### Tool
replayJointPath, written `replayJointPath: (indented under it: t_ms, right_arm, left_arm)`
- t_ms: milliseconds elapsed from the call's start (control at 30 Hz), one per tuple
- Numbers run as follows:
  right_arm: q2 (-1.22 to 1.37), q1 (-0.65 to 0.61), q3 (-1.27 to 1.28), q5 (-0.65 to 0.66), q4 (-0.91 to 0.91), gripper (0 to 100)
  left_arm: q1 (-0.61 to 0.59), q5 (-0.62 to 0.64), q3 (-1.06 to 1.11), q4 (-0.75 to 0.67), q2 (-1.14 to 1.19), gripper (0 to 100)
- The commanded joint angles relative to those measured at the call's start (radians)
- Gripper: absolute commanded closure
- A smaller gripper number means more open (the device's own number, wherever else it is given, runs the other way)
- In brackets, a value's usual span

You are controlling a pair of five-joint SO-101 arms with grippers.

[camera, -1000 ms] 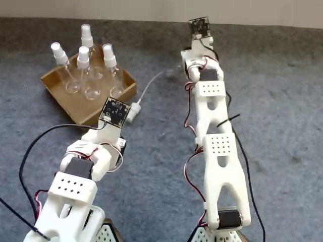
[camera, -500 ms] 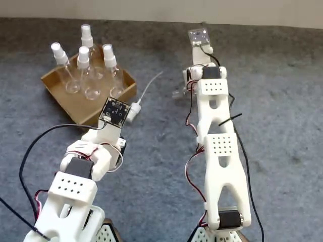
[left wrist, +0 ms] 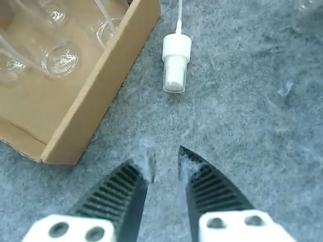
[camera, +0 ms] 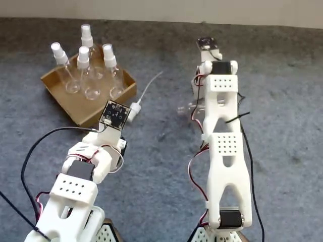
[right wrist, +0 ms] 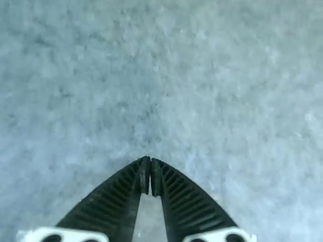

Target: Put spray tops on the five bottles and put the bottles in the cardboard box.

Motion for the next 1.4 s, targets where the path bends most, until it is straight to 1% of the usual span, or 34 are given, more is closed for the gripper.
replayJointPath:
  t_ms: [0, 200, 333, 467, 667, 867, 967, 1067, 1167, 1267, 1367]
  right_arm:
    - [-0.14, 0.012, -0.139, 0.003, 0.031, 99.5]
    - [-0.208, 0.031, -0.133, 0.003, 0.033, 99.5]
    - [-0.177, 0.064, -0.048, 0.009, 0.027, 99.5]
    - [-0.107, 0.104, 0.016, 0.008, -0.028, 99.5]
    - [-0.137, 0.125, -0.13, 0.009, -0.018, 99.5]
    - [-0.228, 0.122, -0.143, 0.003, -0.042, 99.5]
    - [-0.251, 0.133, -0.143, 0.003, -0.151, 99.5]
    - [-0.245, 0.147, -0.14, 0.003, -0.315, 99.5]
    - [-0.182, 0.142, -0.124, 0.003, -0.438, 99.5]
    - [-0.074, 0.116, -0.116, 0.003, -0.522, 99.5]
    - [0.041, 0.088, -0.122, 0.003, -0.55, 99.5]
  left_arm:
    - [0.004, 0.003, -0.005, -0.025, -0.025, 97]
    - [0.004, 0.003, -0.005, -0.023, -0.025, 97]
    - [0.004, 0.003, -0.005, -0.023, -0.025, 97]
    - [0.004, 0.003, -0.004, -0.023, -0.025, 97]
    - [0.004, 0.003, -0.004, -0.023, -0.025, 97]
    - [0.004, 0.003, -0.004, -0.023, -0.025, 97]
    - [0.004, 0.003, -0.004, -0.023, -0.025, 97]
    - [0.004, 0.003, -0.004, -0.025, -0.025, 97]
    - [0.004, 0.003, -0.004, -0.026, -0.025, 97]
    - [0.008, 0.003, -0.004, -0.026, -0.025, 97]
    - [0.008, 0.003, -0.002, -0.026, -0.025, 97]
